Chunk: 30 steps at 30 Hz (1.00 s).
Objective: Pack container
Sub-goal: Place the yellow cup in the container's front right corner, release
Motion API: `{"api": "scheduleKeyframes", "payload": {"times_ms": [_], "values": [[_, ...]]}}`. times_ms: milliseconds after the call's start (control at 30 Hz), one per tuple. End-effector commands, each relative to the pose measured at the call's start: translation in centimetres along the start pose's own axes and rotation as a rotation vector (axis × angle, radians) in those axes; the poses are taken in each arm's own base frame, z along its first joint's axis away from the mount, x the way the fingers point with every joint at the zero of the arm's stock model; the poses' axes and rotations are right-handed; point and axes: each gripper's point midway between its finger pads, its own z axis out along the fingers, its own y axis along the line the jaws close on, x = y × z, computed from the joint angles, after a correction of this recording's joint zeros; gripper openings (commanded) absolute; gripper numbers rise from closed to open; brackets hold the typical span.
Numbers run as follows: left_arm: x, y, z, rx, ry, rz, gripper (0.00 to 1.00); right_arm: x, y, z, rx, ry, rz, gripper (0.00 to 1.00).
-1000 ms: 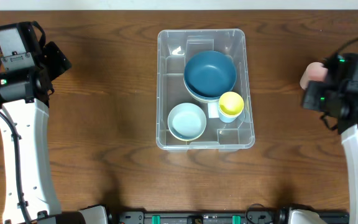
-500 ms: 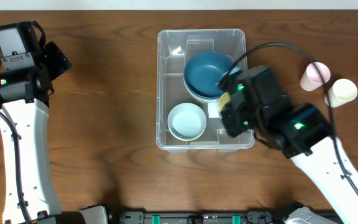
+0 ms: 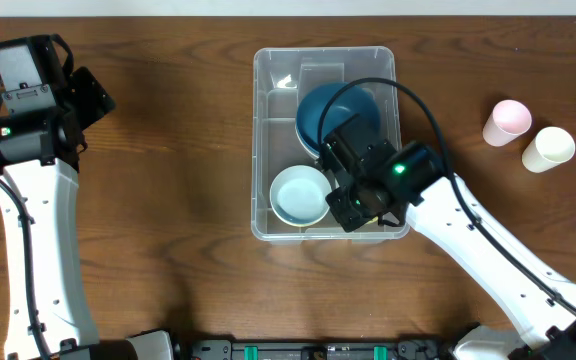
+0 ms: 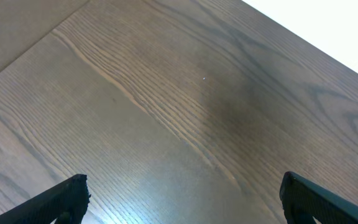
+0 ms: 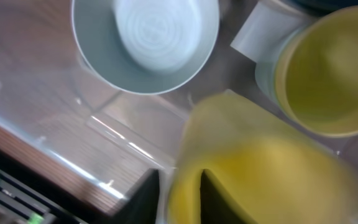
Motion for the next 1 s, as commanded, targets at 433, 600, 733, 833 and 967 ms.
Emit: {"api": "scheduleKeyframes", "payload": {"times_ms": [433, 600, 733, 833, 967], "values": [[-0.8, 0.4, -0.6, -0.010, -0.026, 0.000, 0.98, -1.4, 0.1, -2.7, -0.010, -0.128, -0.019, 0.38], [-0.8, 0.3, -0.6, -0.010, -0.026, 0.000, 0.98, -1.3, -0.1, -3.8, 0.004, -0.160, -0.017, 0.38], [-0.8, 0.3, -0.6, -0.010, -0.026, 0.000, 0.98, -1.6, -3.7, -5.4, 0.181, -0.227, 0.089, 0.43], [-0.8, 0.3, -0.6, -0.010, -0.026, 0.000, 0.98, -1.4, -7.3, -7.6, 0.310, -0.301, 0.224, 0.55], [-0.8, 0.3, -0.6, -0.010, -0.026, 0.000, 0.98, -0.2, -12.2, -11.2, 0.402, -0.399, 0.407, 0.64]]}}
